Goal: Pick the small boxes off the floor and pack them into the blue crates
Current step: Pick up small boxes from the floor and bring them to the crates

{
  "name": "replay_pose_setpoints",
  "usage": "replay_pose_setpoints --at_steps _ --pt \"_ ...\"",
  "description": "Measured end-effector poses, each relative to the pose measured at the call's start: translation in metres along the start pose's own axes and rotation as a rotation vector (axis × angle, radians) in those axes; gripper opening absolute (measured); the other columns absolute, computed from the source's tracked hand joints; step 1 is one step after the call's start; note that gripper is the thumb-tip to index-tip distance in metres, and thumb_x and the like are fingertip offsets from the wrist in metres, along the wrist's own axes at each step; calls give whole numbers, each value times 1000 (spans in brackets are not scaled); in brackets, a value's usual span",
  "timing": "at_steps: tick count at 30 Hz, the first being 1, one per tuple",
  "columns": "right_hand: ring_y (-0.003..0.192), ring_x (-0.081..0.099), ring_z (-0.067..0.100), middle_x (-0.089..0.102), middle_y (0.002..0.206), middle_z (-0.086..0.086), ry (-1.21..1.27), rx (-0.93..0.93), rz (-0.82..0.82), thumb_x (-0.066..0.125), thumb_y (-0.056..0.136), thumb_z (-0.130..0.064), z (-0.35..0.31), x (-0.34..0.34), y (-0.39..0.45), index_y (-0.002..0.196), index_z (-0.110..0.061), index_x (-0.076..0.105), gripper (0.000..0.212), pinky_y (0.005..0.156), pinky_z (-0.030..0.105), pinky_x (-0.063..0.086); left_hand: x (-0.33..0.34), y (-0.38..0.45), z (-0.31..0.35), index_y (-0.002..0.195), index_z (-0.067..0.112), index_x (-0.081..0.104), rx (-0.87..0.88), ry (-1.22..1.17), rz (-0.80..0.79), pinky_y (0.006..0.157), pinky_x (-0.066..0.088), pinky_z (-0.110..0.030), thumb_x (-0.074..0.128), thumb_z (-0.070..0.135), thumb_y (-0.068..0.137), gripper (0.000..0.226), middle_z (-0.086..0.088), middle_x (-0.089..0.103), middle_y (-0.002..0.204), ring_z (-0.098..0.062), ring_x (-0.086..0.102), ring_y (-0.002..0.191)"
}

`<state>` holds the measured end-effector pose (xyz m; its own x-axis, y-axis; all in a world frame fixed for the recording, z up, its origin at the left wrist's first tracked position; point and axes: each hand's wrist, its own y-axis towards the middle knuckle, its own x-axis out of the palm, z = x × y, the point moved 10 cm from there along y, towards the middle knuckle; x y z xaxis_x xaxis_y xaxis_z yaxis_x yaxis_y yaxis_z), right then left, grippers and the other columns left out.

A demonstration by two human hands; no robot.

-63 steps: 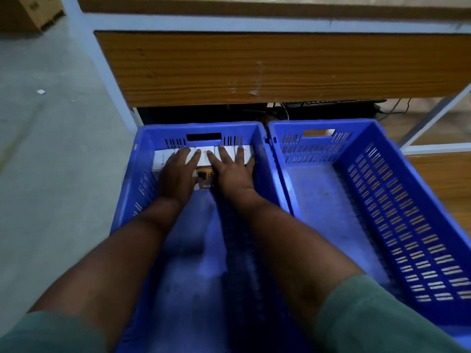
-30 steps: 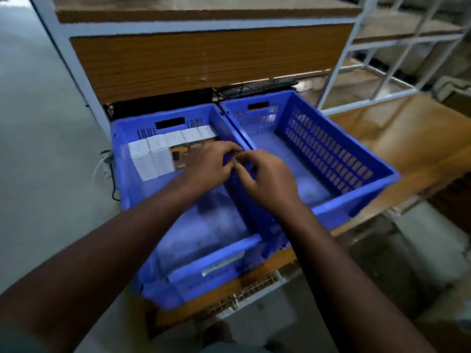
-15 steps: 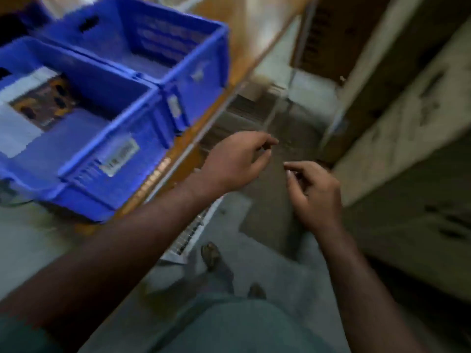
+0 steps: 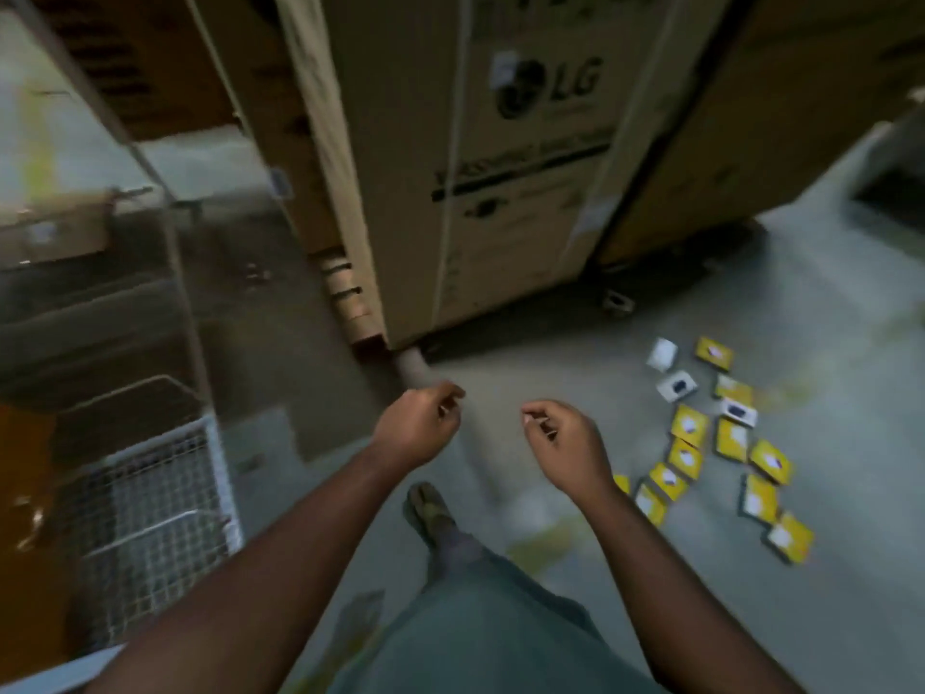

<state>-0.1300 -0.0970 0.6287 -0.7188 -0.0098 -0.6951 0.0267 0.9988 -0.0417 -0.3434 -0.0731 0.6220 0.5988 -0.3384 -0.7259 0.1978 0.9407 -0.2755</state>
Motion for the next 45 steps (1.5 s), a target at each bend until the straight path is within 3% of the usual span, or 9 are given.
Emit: replay_pose_setpoints --at_steps 7,17,22,29,36,40,45 --pt "83 69 8 75 100 -8 -20 183 87 67 94 -23 71 -68 -68 106 -24 77 15 81 33 59 66 -26 57 130 24 66 71 -8 -67 87 55 -34 55 26 98 34 4 72 115 -17 67 106" --pt "80 70 11 75 99 -8 10 349 211 68 93 -29 166 -149 -37 106 -26 76 16 81 35 59 124 70 169 130 29 63 241 138 -145 86 56 -36 54 31 99 32 8 69 118 -16 66 104" --pt "79 67 11 75 100 -8 36 393 265 68 94 -28 224 -189 23 109 -24 76 17 79 27 53 171 150 233 129 30 62 286 164 -197 84 59 -39 55 34 98 32 9 69 118 -15 67 103" --pt "84 70 12 75 106 -9 42 450 191 67 94 -31 283 -224 132 112 -26 75 21 83 30 56 196 263 285 130 29 62 237 191 -236 86 59 -40 55 34 98 33 6 69 120 -15 66 104" --pt "86 70 14 75 108 -7 89 526 155 68 92 -30 340 -222 266 111 -25 75 20 84 28 54 214 415 288 135 27 58 198 224 -346 79 50 -29 55 28 100 35 2 68 121 -12 64 97" --pt "93 72 17 75 108 -3 82 619 182 67 91 -26 387 -211 346 110 -23 74 20 89 31 55 244 529 285 140 24 56 206 275 -450 79 42 -26 53 29 102 39 -3 65 130 -20 65 109" --pt "102 71 22 74 117 6 79 734 199 64 97 -21 429 -221 426 122 -14 71 26 86 24 47 275 643 285 145 22 47 200 394 -614 80 47 -29 47 33 103 43 -5 63 130 -18 62 97"
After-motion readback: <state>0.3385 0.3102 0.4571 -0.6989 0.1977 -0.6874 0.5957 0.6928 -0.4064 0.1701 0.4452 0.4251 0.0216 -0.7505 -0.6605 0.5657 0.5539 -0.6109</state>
